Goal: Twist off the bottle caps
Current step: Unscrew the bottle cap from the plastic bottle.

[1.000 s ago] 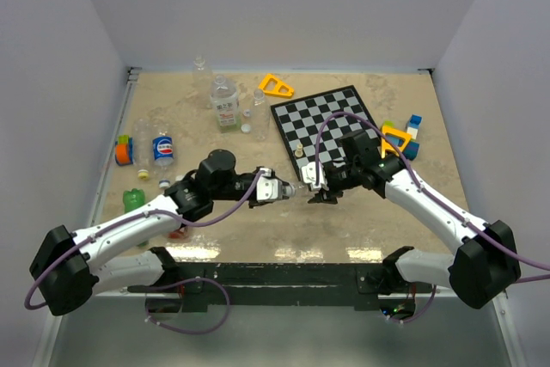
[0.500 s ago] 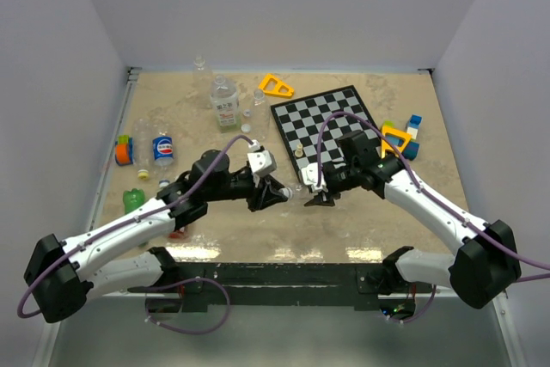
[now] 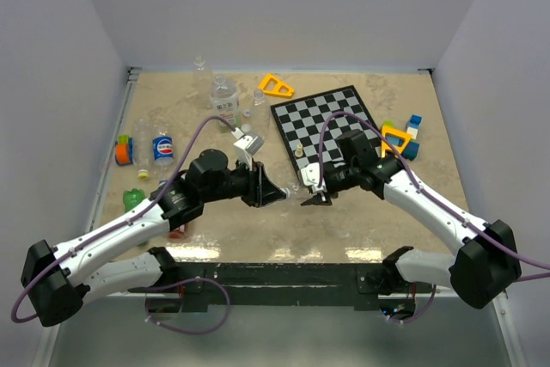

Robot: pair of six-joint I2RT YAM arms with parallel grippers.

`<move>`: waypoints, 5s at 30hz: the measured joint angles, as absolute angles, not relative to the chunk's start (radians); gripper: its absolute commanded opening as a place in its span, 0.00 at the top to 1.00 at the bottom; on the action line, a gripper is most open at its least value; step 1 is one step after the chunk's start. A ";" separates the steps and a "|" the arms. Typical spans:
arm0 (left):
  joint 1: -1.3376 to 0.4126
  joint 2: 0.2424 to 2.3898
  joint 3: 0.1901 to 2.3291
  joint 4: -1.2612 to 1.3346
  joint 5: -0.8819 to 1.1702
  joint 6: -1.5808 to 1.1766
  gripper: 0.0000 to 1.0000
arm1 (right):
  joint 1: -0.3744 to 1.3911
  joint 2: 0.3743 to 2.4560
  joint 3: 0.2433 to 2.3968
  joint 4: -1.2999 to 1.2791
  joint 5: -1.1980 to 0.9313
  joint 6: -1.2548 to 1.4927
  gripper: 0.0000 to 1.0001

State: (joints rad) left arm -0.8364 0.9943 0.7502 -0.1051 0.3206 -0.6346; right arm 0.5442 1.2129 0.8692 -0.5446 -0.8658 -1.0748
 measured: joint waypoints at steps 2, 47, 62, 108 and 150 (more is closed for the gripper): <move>-0.839 0.991 0.750 -0.109 0.311 -0.646 1.00 | 0.544 1.213 0.869 -0.542 -0.868 -1.075 0.85; -0.838 0.672 0.666 -0.125 0.374 0.367 0.05 | 0.528 1.219 0.869 -0.579 -0.795 -1.079 0.85; -0.839 0.854 0.597 -0.018 0.496 0.595 0.12 | 0.528 1.224 0.869 -0.580 -0.795 -1.079 0.85; -0.873 1.063 0.633 0.139 0.474 0.451 1.00 | 0.527 1.238 0.869 -0.582 -0.788 -1.079 0.85; -0.859 1.058 0.821 -0.229 0.177 -0.754 0.12 | 0.530 1.237 0.870 -0.564 -0.804 -1.082 0.85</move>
